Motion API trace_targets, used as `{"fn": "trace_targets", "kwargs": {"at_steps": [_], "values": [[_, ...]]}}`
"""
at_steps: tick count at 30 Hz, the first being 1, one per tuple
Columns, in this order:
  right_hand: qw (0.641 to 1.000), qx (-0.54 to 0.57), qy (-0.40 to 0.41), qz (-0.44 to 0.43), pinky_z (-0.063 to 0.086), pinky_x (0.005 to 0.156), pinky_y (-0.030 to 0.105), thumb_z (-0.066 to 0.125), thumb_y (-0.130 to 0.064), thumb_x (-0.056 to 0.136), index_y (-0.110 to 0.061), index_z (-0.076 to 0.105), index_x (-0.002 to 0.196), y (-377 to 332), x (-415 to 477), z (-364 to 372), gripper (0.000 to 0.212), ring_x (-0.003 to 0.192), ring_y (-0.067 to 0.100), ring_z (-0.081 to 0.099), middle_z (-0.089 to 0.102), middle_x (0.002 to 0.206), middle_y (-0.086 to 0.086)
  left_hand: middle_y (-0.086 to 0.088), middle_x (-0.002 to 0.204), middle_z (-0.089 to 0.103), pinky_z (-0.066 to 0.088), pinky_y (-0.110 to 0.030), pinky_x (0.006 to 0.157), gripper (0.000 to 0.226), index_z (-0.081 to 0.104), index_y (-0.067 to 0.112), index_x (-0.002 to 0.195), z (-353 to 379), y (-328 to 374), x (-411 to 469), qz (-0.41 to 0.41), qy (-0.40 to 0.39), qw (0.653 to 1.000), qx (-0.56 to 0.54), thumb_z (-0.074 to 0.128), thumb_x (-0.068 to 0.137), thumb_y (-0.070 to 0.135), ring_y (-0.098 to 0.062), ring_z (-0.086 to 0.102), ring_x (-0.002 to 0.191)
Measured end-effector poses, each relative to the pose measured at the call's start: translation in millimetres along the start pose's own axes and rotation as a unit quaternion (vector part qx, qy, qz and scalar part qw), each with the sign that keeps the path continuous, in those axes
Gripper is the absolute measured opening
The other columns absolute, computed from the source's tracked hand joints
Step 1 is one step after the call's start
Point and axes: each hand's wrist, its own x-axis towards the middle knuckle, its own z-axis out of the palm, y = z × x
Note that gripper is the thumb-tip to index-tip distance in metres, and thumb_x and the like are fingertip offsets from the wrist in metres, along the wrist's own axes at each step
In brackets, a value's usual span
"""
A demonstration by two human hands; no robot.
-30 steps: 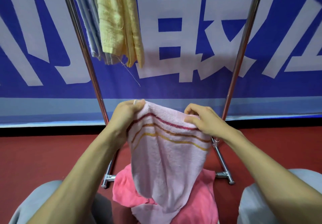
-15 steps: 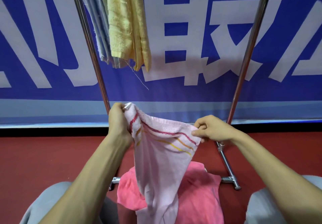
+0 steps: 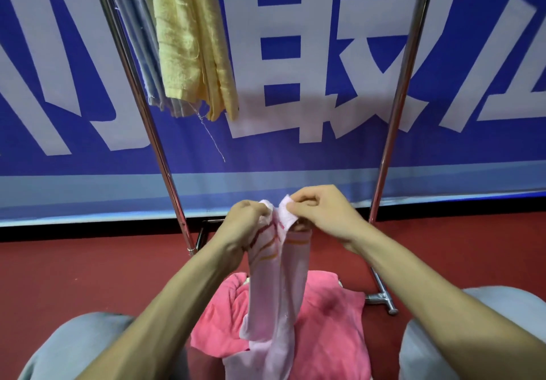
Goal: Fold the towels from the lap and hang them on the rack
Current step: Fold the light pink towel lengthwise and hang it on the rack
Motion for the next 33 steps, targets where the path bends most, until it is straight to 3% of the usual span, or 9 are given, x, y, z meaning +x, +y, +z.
{"fn": "trace_targets", "kwargs": {"at_steps": [2, 7, 10, 13, 17, 21, 25, 30, 33], "values": [[0.998, -0.055, -0.007, -0.011, 0.043, 0.062, 0.02, 0.067, -0.012, 0.085, -0.006, 0.073, 0.083, 2, -1, 5, 0.008, 0.058, 0.002, 0.052, 0.066, 0.063, -0.001, -0.012, 0.07, 0.059, 0.041, -0.03, 0.067, 0.022, 0.062, 0.009, 0.069, 5, -2, 3, -0.048, 0.006, 0.998, -0.035, 0.044, 0.081, 0.004, -0.024, 0.054, 0.069], [0.981, -0.189, 0.005, -0.051, 0.036, 0.057, 0.008, 0.068, -0.017, 0.083, -0.015, 0.074, 0.08, -1, -4, 4, 0.007, 0.048, -0.008, 0.05, 0.049, 0.038, -0.024, -0.015, 0.072, 0.049, 0.028, -0.027, 0.053, 0.023, 0.056, 0.007, 0.073, 9, -6, 4, -0.007, -0.003, 1.0, -0.006, 0.04, 0.079, -0.008, -0.02, 0.041, 0.062], [0.973, -0.22, 0.005, -0.068, 0.04, 0.061, 0.009, 0.069, -0.02, 0.081, -0.015, 0.076, 0.085, -1, -6, 4, 0.01, 0.051, -0.014, 0.051, 0.055, 0.047, -0.022, -0.011, 0.069, 0.057, 0.04, -0.024, 0.053, 0.019, 0.062, 0.007, 0.077, 6, -10, 6, -0.004, 0.013, 0.999, -0.046, 0.05, 0.085, -0.006, -0.017, 0.049, 0.055], [0.971, -0.225, -0.003, -0.076, 0.04, 0.062, 0.002, 0.07, -0.02, 0.082, -0.014, 0.076, 0.092, -4, -8, 4, 0.014, 0.059, -0.015, 0.056, 0.073, 0.072, -0.011, -0.014, 0.072, 0.061, 0.05, -0.02, 0.048, 0.014, 0.064, 0.001, 0.084, 2, -12, 7, -0.007, 0.014, 0.995, -0.096, 0.053, 0.086, -0.007, -0.015, 0.056, 0.053], [0.963, -0.242, -0.049, -0.108, 0.052, 0.074, 0.022, 0.071, -0.035, 0.079, -0.018, 0.076, 0.09, -7, -11, 5, 0.021, 0.073, -0.003, 0.066, 0.076, 0.081, -0.003, -0.014, 0.069, 0.068, 0.054, -0.019, 0.05, 0.01, 0.065, -0.004, 0.09, -1, -12, 8, -0.026, 0.007, 0.991, -0.133, 0.058, 0.085, -0.007, -0.011, 0.062, 0.052], [0.938, -0.312, -0.071, -0.13, 0.049, 0.065, 0.039, 0.068, -0.061, 0.062, -0.011, 0.067, 0.081, -3, -12, 7, 0.053, 0.064, 0.022, 0.053, 0.065, 0.067, 0.008, -0.022, 0.076, 0.071, 0.059, -0.023, 0.057, 0.01, 0.065, -0.011, 0.092, -2, -11, 7, -0.042, -0.013, 0.983, -0.18, 0.058, 0.085, -0.009, -0.02, 0.07, 0.06], [0.927, -0.337, -0.052, -0.155, 0.049, 0.062, 0.04, 0.063, -0.055, 0.07, -0.013, 0.066, 0.083, 1, -9, 5, 0.045, 0.062, 0.022, 0.052, 0.064, 0.065, 0.005, -0.018, 0.076, 0.07, 0.059, -0.023, 0.062, 0.009, 0.066, -0.008, 0.086, -4, -11, 7, -0.039, -0.044, 0.978, -0.199, 0.056, 0.088, -0.008, -0.017, 0.07, 0.061], [0.945, -0.293, -0.03, -0.144, 0.048, 0.067, 0.027, 0.066, -0.04, 0.084, -0.024, 0.075, 0.088, -4, -7, -3, 0.019, 0.064, 0.01, 0.058, 0.07, 0.069, -0.006, -0.02, 0.077, 0.069, 0.059, -0.023, 0.064, 0.007, 0.063, -0.004, 0.091, -6, -7, 4, -0.029, -0.067, 0.98, -0.183, 0.057, 0.088, -0.006, -0.022, 0.071, 0.062], [0.952, -0.276, -0.011, -0.13, 0.047, 0.067, 0.019, 0.07, -0.025, 0.082, -0.02, 0.077, 0.086, -6, -3, -14, 0.009, 0.07, 0.009, 0.065, 0.074, 0.076, -0.004, -0.015, 0.078, 0.068, 0.053, -0.024, 0.058, 0.019, 0.057, 0.008, 0.101, -9, -8, 7, 0.018, -0.042, 0.996, -0.077, 0.059, 0.086, -0.004, -0.02, 0.067, 0.062]]}}
